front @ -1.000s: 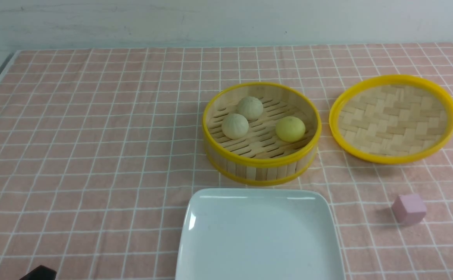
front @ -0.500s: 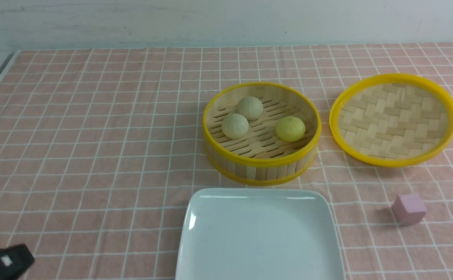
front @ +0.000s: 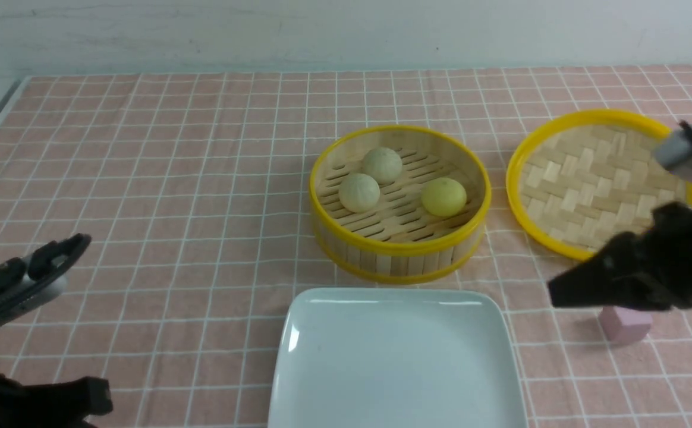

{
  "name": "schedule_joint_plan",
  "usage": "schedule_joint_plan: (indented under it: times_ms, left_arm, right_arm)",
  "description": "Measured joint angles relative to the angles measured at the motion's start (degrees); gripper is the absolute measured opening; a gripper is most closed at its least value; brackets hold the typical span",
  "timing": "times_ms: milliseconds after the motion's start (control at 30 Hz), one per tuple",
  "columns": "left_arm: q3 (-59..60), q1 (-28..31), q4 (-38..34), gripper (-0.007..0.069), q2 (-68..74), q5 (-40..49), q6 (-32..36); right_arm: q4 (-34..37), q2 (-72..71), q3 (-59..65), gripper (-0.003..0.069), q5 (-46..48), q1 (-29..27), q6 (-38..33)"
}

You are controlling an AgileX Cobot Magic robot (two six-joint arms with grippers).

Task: Put the steamed buns into the plate on the pink tablecloth.
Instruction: 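Reach toward a bun in the bamboo steamer with the right gripper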

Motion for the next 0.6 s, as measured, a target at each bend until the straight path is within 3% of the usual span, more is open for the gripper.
schedule_joint_plan:
  times_ms: [267, 400, 600]
  left_arm:
    - [0.0, 0.0, -0.2, 0.0015, 0.3, -0.3, 0.1]
    - [0.0, 0.0, -0.2, 0.0022, 0.3, -0.7, 0.1]
    - [0.0, 0.0, -0.2, 0.0022, 0.3, -1.8, 0.1]
  right_arm:
    - [-13.9, 18.3, -19.0, 0.0229, -8.4, 8.7, 6.8]
    - [-26.3, 29.2, -30.7, 0.0325, -11.9, 10.7, 11.7]
    - [-36.7, 37.4, -38.3, 0.0351, -15.1, 10.9, 14.2]
